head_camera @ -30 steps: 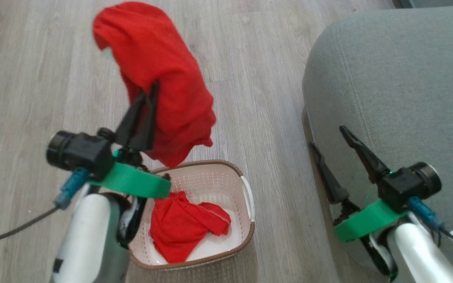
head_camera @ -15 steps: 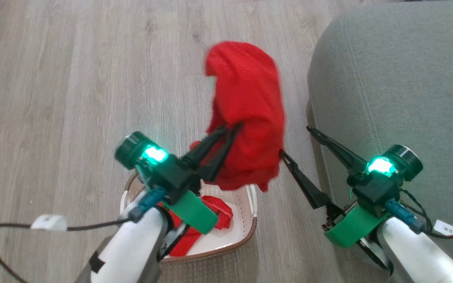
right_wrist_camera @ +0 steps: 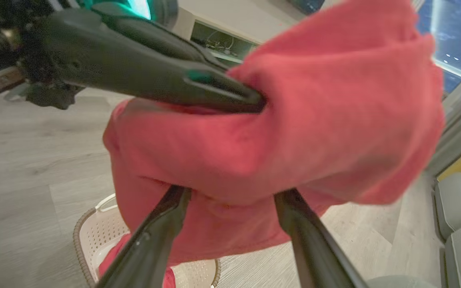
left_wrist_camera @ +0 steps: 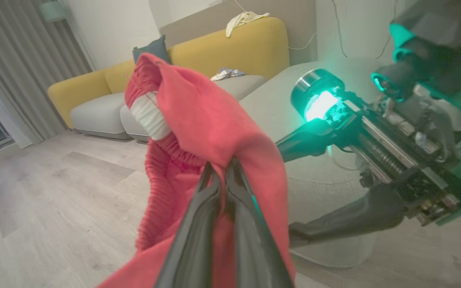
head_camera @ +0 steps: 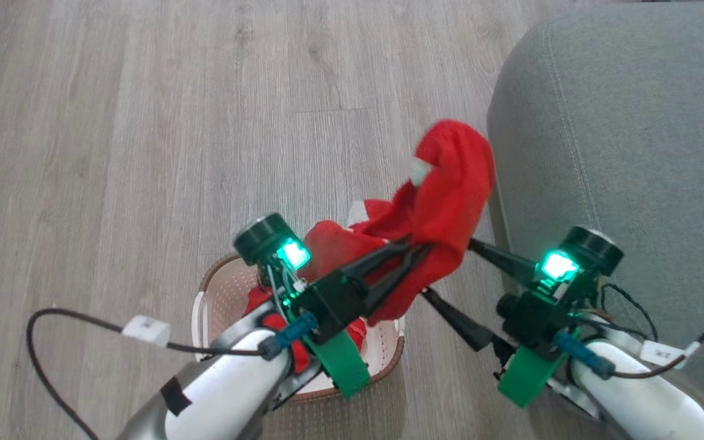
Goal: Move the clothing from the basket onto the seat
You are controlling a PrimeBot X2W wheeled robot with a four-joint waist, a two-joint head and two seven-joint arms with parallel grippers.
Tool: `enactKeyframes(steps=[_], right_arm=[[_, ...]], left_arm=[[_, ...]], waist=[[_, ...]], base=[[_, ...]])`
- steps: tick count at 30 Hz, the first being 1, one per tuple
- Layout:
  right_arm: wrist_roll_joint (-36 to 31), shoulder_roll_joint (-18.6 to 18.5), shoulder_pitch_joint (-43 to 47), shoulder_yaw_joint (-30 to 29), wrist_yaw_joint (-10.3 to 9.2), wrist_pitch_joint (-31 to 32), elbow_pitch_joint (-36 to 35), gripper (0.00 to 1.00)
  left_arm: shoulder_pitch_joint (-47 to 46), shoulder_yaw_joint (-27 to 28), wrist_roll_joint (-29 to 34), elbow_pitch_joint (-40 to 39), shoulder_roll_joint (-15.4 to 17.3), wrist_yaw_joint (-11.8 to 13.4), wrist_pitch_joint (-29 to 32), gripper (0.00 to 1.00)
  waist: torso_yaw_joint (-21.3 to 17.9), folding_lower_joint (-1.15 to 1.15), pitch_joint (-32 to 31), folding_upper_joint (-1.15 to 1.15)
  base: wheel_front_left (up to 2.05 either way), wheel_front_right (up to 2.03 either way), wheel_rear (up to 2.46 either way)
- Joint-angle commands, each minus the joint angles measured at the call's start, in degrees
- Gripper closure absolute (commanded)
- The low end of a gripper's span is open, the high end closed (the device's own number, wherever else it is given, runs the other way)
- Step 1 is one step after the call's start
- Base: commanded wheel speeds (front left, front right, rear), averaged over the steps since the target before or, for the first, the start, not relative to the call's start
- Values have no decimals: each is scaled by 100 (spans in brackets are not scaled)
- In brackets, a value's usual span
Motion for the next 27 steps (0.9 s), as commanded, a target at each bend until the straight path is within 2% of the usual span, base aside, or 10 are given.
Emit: enactKeyframes(steps=[1, 7, 13, 14, 15, 16, 27], right_arm=[[-68, -121, -229, 181, -1, -37, -101, 0], [-113, -156, -517, 660, -1, -37, 13, 0], [34, -24, -570, 784, -1, -37, 66, 0], [100, 5, -551, 772, -1, -37, 91, 18], [137, 31, -543, 759, -1, -37, 99, 76], [200, 66, -513, 717, -1, -37, 122, 100], [251, 389, -117, 54, -1, -37, -58, 100]], left_arm=[[-338, 55, -62, -128, 114, -5, -30, 100], [-461, -173, -175, -9, 155, -5, -30, 100], [-452, -208, -254, 15, 80, -5, -30, 100], [-443, -208, -262, 17, 68, -5, -30, 100], [-431, -198, -275, 19, 56, -5, -30, 100], [-418, -188, -283, 21, 46, -5, -30, 100], [-275, -11, -270, 3, -53, -5, -30, 100]], waist=[[-5, 0, -8, 0], [-2, 0, -41, 0], [35, 0, -88, 0], [42, 0, -95, 0], [48, 0, -103, 0], [55, 0, -111, 0], [120, 0, -114, 0]], base=[[0, 0, 0], [0, 0, 0], [0, 0, 0], [0, 0, 0], [0, 0, 0], [0, 0, 0], [0, 0, 0]])
